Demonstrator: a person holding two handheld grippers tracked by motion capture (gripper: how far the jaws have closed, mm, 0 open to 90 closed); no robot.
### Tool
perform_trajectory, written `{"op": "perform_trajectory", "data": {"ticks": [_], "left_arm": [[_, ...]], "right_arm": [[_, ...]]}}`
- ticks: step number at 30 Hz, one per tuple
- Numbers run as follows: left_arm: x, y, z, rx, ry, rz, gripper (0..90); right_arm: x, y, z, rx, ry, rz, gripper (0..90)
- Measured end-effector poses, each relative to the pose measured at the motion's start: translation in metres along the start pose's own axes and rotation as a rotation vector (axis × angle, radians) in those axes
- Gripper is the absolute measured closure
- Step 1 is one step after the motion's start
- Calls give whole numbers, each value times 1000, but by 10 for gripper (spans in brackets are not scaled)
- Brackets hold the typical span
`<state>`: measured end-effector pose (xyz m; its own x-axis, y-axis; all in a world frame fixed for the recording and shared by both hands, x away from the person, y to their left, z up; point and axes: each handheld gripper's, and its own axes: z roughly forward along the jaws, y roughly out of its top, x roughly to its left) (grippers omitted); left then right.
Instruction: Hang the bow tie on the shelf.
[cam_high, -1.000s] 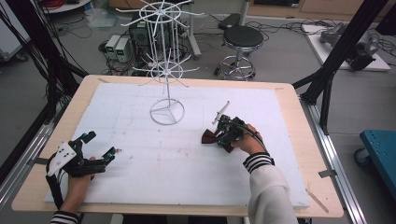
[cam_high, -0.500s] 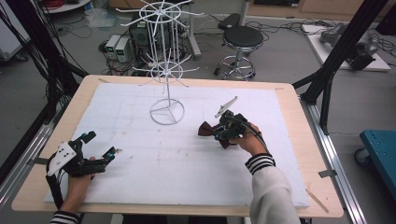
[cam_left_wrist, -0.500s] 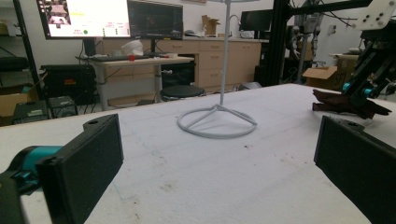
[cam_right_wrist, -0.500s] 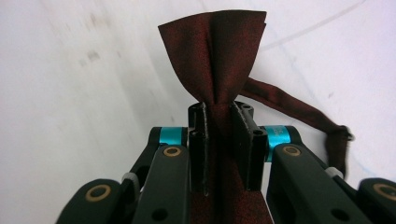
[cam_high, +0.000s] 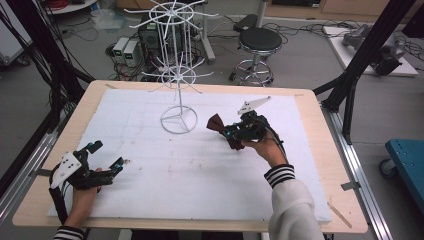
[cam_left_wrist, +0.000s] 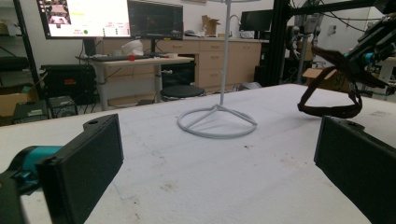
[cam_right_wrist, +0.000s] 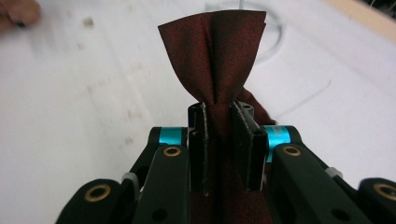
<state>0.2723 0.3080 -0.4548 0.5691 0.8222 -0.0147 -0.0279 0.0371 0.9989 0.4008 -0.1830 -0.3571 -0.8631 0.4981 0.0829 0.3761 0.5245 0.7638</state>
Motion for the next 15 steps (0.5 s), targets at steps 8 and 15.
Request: {"op": "perform_trajectory", "data": {"ticks": [8,15], "left_arm": [[0,0,0,1,-1,0,17],[0,0,0,0,-1,0,17]], "right_arm": [[1,6,-9,-122,-5,29,775],[1,12,-17,-208,-39,68,775]]}}
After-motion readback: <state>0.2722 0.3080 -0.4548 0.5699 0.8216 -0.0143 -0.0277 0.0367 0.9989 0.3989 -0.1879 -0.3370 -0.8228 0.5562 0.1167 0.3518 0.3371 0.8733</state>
